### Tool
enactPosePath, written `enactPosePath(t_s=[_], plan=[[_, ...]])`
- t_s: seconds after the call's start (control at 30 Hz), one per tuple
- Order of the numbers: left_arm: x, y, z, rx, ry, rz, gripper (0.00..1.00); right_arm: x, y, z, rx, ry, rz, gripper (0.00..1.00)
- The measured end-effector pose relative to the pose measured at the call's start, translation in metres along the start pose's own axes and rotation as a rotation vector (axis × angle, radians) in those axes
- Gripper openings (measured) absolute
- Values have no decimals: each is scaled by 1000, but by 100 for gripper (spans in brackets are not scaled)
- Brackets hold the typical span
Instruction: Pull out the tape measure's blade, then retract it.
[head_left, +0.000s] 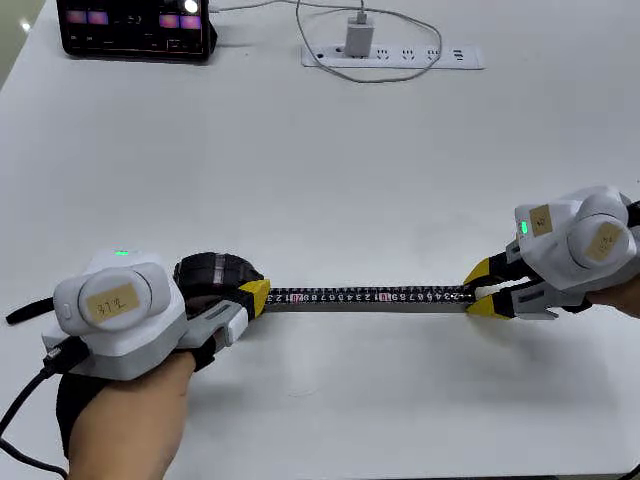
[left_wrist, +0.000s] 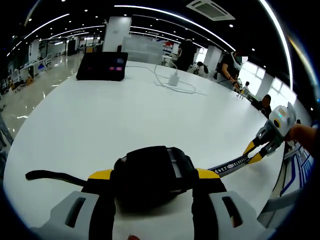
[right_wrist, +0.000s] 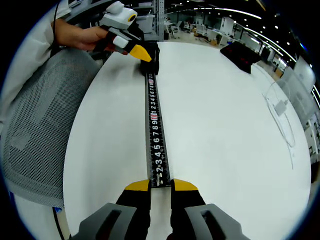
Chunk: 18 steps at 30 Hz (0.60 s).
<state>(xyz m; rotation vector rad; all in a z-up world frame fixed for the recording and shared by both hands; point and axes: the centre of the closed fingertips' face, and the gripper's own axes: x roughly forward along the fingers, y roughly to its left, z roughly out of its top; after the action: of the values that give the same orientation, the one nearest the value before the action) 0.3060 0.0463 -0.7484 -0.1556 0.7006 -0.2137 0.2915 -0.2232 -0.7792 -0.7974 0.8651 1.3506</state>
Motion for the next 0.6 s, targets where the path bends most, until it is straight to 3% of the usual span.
enactPosePath(t_s=[0.6], plan=[[-1,-1,0,-8,5,-3,56,-1,1,0,-1,3,4,11]])
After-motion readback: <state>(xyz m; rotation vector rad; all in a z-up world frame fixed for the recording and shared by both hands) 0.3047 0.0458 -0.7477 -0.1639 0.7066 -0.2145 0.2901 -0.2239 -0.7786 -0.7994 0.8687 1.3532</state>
